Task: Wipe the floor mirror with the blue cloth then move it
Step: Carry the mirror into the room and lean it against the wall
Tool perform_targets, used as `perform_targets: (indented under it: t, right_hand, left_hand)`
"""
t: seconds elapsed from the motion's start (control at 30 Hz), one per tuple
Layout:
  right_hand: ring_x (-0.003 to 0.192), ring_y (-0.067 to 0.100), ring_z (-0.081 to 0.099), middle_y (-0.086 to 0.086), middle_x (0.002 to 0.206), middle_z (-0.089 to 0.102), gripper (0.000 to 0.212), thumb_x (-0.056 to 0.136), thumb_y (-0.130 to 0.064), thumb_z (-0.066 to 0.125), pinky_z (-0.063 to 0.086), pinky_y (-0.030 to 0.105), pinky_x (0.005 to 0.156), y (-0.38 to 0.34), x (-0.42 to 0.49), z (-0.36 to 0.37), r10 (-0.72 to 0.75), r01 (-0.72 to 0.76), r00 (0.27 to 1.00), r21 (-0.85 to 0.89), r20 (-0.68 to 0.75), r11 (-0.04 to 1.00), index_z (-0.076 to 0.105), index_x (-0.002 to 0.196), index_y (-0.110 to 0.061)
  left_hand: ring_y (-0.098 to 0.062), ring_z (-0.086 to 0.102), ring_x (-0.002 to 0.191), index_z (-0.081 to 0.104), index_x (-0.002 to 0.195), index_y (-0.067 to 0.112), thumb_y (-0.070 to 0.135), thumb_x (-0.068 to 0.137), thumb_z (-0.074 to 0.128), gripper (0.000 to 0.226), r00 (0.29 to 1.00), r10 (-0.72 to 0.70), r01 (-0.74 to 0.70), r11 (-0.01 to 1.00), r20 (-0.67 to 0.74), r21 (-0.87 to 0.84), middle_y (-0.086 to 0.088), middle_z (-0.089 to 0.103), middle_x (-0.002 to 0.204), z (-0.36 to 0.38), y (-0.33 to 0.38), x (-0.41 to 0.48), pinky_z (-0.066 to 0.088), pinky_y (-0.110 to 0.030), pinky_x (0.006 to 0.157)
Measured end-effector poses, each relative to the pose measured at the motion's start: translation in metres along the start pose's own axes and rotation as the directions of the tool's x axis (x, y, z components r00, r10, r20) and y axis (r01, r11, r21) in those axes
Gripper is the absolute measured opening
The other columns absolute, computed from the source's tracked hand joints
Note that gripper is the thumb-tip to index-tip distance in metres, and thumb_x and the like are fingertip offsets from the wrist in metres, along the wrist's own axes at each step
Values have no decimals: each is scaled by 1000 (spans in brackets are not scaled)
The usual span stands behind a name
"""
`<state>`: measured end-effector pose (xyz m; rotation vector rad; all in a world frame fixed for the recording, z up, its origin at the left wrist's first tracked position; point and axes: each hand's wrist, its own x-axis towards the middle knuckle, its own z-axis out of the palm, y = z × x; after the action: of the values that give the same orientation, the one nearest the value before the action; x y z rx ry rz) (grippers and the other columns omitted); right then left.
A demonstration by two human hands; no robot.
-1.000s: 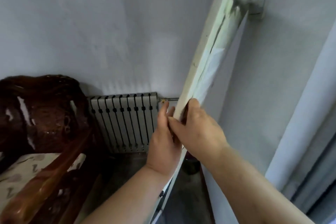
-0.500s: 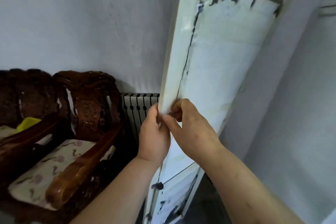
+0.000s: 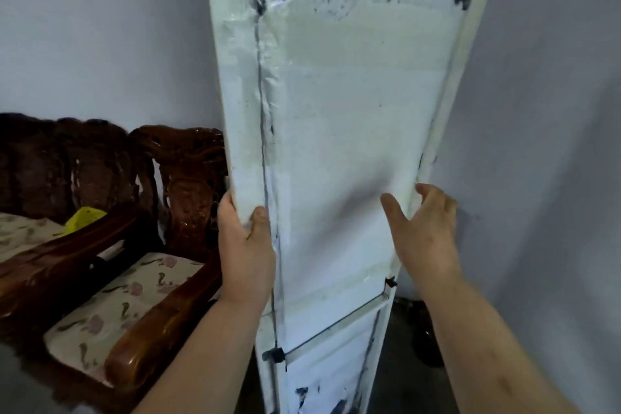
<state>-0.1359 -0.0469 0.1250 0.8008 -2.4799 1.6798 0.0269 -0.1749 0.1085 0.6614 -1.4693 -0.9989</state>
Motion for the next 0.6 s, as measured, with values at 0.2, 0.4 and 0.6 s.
perform_targets:
  t: [0.2, 0.4, 0.6]
  right_hand:
    - [137, 31, 32, 16, 148, 34, 89, 82, -60, 63, 30, 44, 113, 28, 44, 39, 115, -115, 992, -9, 46, 993, 31, 146, -7]
    - [135, 35, 38, 18, 150, 37, 108, 75, -83, 47, 34, 49, 111, 34, 82, 93, 120, -130, 970, 34, 212, 991, 32, 147, -4]
    - [130, 36, 46, 16, 142, 49, 106, 71, -88, 47, 39, 54, 107, 44, 118, 138, 31, -90, 964, 217, 263, 972, 44, 139, -7]
  left_hand:
    - [-4, 62, 96, 49, 119, 24, 27, 98, 54, 22, 974, 1, -6, 1000, -227, -21, 10, 62, 109, -22, -15, 17, 52, -19, 80]
    - [-6, 62, 86, 53, 115, 18, 25, 99, 52, 17, 919, -32, 30, 999, -392, -12, 8, 65, 100, -37, -31, 33, 51, -23, 74]
    - [5, 65, 84, 56, 107, 25, 20, 99, 53, 10, 877, -4, 11, 1000, -480, 11, 13, 66, 99, -30, -30, 35, 50, -11, 70]
